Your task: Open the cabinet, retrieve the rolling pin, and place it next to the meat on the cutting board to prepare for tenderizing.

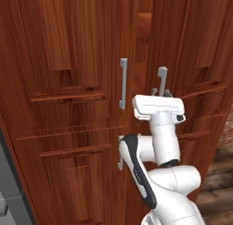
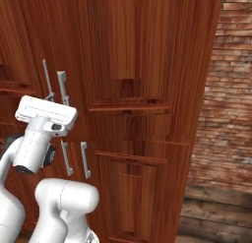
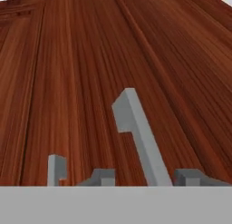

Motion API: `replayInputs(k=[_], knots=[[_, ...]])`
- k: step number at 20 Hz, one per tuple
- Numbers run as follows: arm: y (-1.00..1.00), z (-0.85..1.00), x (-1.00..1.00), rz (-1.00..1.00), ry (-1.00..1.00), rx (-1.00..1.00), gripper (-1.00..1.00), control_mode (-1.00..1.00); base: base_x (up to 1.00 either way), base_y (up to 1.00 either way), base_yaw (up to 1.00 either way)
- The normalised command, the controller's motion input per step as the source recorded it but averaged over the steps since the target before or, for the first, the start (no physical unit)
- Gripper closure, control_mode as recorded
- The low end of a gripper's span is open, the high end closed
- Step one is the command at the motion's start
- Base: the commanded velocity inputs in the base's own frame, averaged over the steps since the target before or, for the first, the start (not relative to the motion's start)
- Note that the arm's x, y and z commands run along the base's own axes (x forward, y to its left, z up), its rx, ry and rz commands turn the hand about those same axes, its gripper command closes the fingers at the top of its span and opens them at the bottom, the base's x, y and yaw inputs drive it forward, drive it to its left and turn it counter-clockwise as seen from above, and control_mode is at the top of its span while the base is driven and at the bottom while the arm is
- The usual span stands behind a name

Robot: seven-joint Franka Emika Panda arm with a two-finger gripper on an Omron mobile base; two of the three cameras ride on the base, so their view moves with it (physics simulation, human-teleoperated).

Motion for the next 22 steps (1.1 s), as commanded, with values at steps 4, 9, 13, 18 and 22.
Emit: replayInputs(k=[4, 9, 13, 18, 22], knots=[[-0.40, -0.20, -0.93, 0.00, -0.02, 0.00, 1.00, -1.00, 0.00, 0.00, 0.00], [-0.55, -0.24, -1.00, 0.00, -0.03, 0.00, 1.00, -1.00, 0.00, 0.00, 0.00], [-0.75, -0.23, -1.00, 0.00, -0.05, 0.04, 1.00, -1.00, 0.00, 0.00, 0.00], [-0.59, -0.17, -1.00, 0.00, -0.06, 0.05, 1.00, -1.00, 0.00, 0.00, 0.00], [-0.24, -0.20, -1.00, -0.03, -0.06, 0.00, -1.00, -1.00, 0.00, 0.00, 0.00]])
